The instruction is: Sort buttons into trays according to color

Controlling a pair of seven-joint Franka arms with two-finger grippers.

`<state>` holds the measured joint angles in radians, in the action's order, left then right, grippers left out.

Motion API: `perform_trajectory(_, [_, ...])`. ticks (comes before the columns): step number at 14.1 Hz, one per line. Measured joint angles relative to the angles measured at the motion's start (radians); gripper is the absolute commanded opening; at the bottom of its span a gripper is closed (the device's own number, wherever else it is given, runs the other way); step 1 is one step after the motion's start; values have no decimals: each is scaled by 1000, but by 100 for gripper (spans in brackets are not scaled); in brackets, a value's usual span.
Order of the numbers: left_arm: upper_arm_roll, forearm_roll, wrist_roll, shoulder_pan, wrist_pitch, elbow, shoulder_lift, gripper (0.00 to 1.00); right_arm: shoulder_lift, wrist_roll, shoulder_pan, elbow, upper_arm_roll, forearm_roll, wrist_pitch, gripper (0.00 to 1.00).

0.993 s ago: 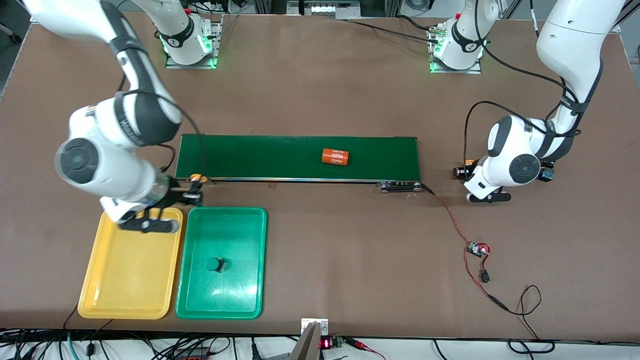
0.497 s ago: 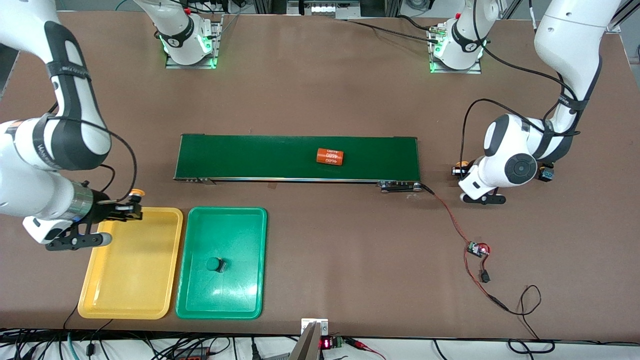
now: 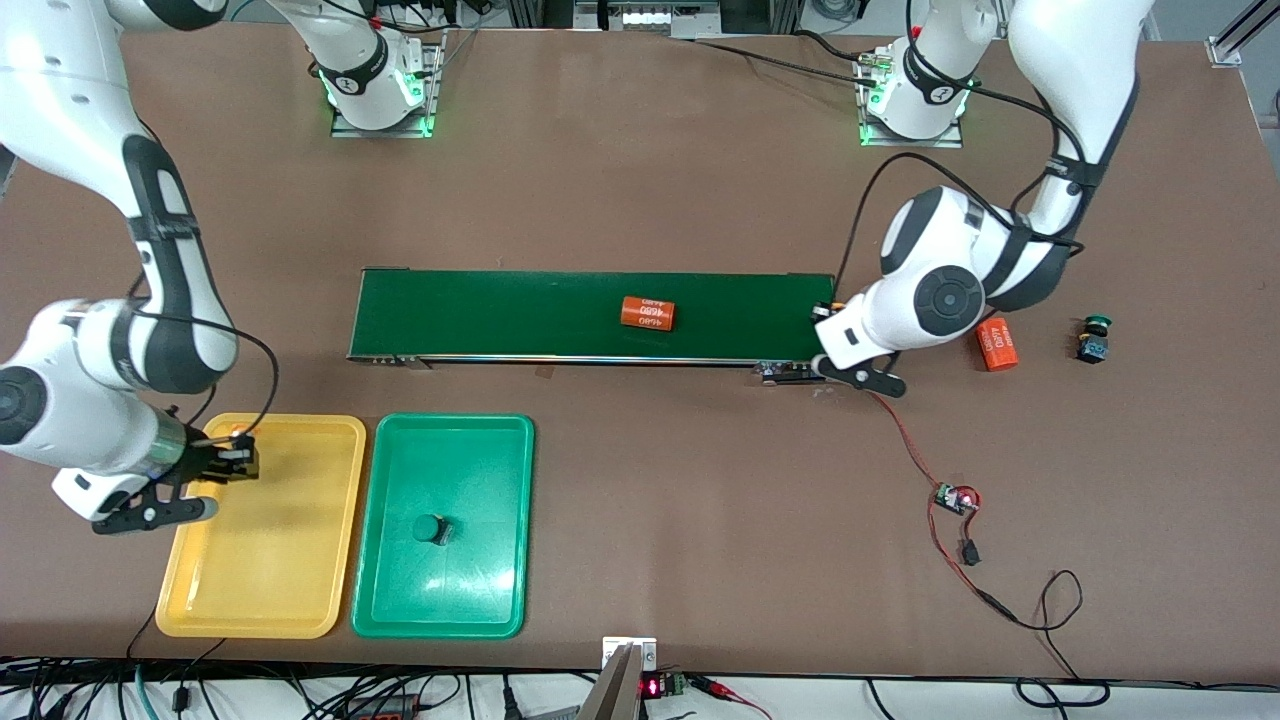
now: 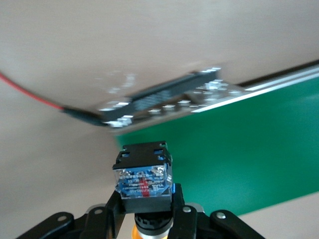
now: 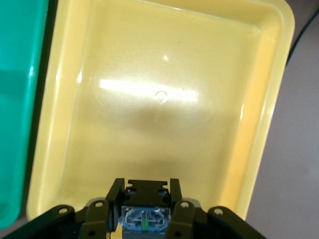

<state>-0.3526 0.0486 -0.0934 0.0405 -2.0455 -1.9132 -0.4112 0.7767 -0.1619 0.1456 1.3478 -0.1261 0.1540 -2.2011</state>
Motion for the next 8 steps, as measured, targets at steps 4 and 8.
perform_trajectory(4, [-39,34,-61,38,9,-6,-6,4,87,-1,-3,-1,20,8,-162,19])
perform_trajectory(8, [-48,34,-75,50,-47,-30,-19,40,124,-3,-9,-5,32,20,-243,90])
